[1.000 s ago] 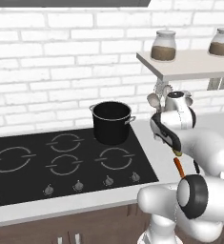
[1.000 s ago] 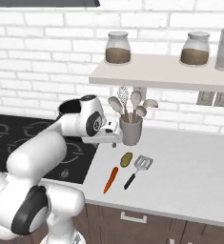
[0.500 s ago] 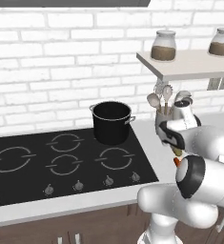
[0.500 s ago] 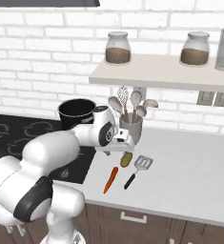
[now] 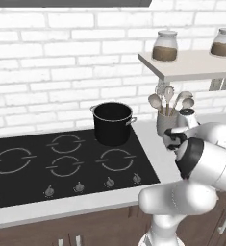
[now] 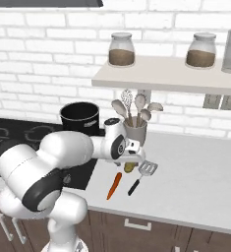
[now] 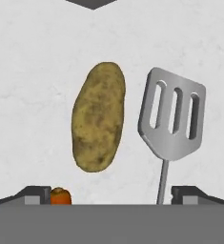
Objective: Put the carrot and potato in the pot. Retrieve the spatula and lightly stir the vegetables in the pot.
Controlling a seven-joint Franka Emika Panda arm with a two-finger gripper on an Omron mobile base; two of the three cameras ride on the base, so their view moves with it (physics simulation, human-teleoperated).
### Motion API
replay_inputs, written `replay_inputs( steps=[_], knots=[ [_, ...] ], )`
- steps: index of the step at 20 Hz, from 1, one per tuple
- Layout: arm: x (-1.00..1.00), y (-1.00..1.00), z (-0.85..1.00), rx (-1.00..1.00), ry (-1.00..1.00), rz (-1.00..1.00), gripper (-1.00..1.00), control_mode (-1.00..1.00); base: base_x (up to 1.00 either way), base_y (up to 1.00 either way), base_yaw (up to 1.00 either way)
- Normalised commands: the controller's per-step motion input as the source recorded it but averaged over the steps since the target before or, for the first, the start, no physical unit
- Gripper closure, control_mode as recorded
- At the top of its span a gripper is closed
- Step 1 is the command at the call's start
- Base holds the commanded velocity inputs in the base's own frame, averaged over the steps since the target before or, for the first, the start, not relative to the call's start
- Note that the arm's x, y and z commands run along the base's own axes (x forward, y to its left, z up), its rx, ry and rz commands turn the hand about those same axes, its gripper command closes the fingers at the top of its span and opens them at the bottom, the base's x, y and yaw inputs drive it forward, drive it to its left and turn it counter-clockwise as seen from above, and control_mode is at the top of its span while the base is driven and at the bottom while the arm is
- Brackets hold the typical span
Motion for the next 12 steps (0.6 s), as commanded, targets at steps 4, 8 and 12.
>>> replay_inputs(
  steps=[4, 8, 12],
  knots=[
    [0.34, 0.00, -0.23, 0.00, 0.02, 0.00, -1.00, -1.00, 0.00, 0.00, 0.00],
    [0.36, 0.00, -0.21, 0.00, 0.03, 0.00, -1.00, -1.00, 0.00, 0.00, 0.00],
    [0.33, 0.00, -0.21, 0.00, 0.03, 0.00, -1.00, -1.00, 0.00, 0.00, 0.00]
  ],
)
